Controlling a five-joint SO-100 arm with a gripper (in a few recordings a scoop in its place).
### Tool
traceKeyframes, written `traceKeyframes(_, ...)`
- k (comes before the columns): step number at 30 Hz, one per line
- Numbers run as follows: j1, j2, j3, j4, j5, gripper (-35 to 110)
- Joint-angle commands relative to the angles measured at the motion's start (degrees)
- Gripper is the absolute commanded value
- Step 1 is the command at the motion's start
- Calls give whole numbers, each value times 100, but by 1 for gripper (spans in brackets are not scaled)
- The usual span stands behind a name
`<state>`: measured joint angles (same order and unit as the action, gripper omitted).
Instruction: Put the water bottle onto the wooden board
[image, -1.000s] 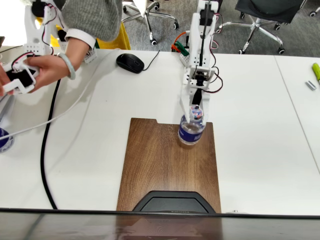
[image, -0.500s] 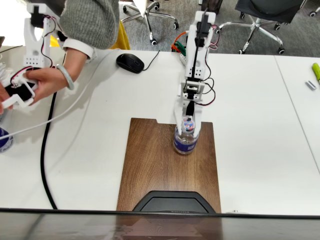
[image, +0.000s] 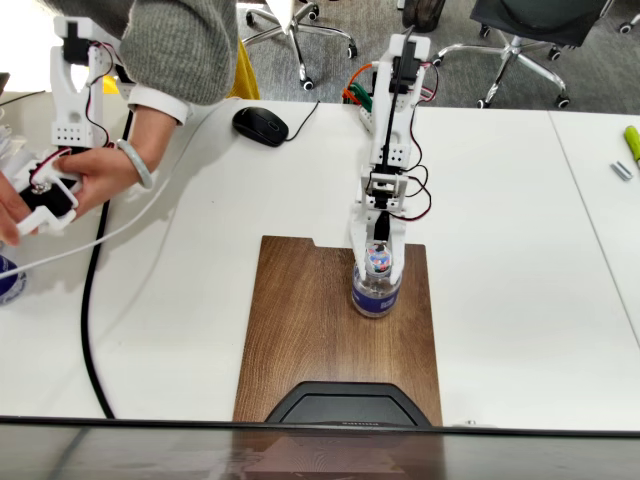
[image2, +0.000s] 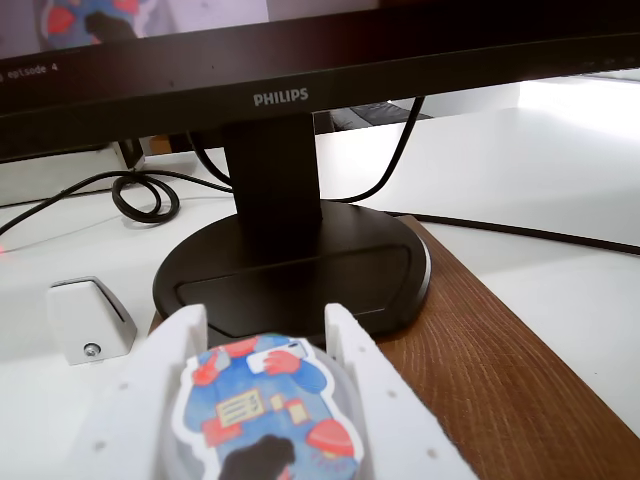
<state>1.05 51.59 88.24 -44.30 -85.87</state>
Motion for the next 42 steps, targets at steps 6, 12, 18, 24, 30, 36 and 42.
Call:
traceKeyframes(6, 62, 132, -132, 325, -229, 0)
traceKeyframes(12, 53, 193, -88, 431, -229, 0)
traceKeyframes(18, 18, 193, -88, 431, -229, 0)
traceKeyframes(24, 9, 343, 35, 483, -220, 11)
traceKeyframes(30, -44, 519, 35, 589, -229, 17)
traceKeyframes(36, -9, 580, 44, 659, -229, 63)
traceKeyframes(42, -35, 606, 70, 659, -308, 92)
